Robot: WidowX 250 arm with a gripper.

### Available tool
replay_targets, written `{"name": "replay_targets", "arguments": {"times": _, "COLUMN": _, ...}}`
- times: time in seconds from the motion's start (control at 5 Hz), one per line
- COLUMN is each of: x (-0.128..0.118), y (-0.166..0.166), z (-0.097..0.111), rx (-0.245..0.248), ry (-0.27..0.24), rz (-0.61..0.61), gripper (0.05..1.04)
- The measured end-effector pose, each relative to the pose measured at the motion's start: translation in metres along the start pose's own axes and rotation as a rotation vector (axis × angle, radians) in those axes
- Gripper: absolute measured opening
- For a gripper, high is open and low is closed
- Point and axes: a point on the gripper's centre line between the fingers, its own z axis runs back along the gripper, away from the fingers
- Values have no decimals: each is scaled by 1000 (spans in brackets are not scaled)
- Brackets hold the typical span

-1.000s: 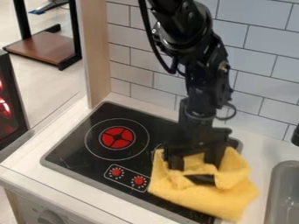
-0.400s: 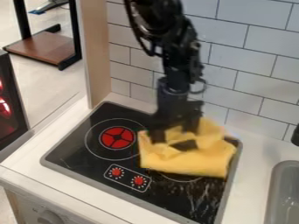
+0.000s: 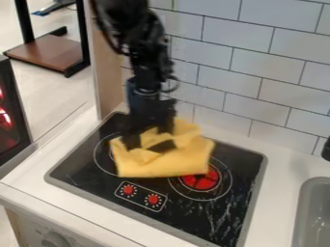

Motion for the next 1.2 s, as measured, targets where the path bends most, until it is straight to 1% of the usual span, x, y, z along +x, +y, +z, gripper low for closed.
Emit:
{"name": "replay_targets", "arguments": {"times": 0.2, "x": 7, "y": 7, "z": 0, "rx": 9, "ry": -14, "rz": 11, "gripper": 1001}}
{"name": "replay_targets", "arguments": {"times": 0.4, "x": 9, "y": 9, "z": 1, "rx": 2, "ry": -1, "rz": 36, "gripper": 1001}}
{"name": "replay_targets", "arguments": {"times": 0.6, "x": 6, "y": 10, "z": 7, "rx": -10, "ry": 12, "rz": 42, "gripper": 1001}}
{"name": "replay_targets", "arguments": {"times": 0.8, "x": 0, "y": 10, "z": 16, "rx": -21, "ry": 46, "rz": 58, "gripper": 1001}}
{"name": "replay_targets", "arguments": {"times": 1.0, "x": 2, "y": 11, "z": 35, "rx": -65, "ry": 58, "rz": 93, "gripper": 1001}}
{"name": "replay_targets", "arguments": {"times": 1.2, "x": 6, "y": 13, "z": 64, "rx": -134, "ry": 30, "rz": 106, "gripper": 1001}}
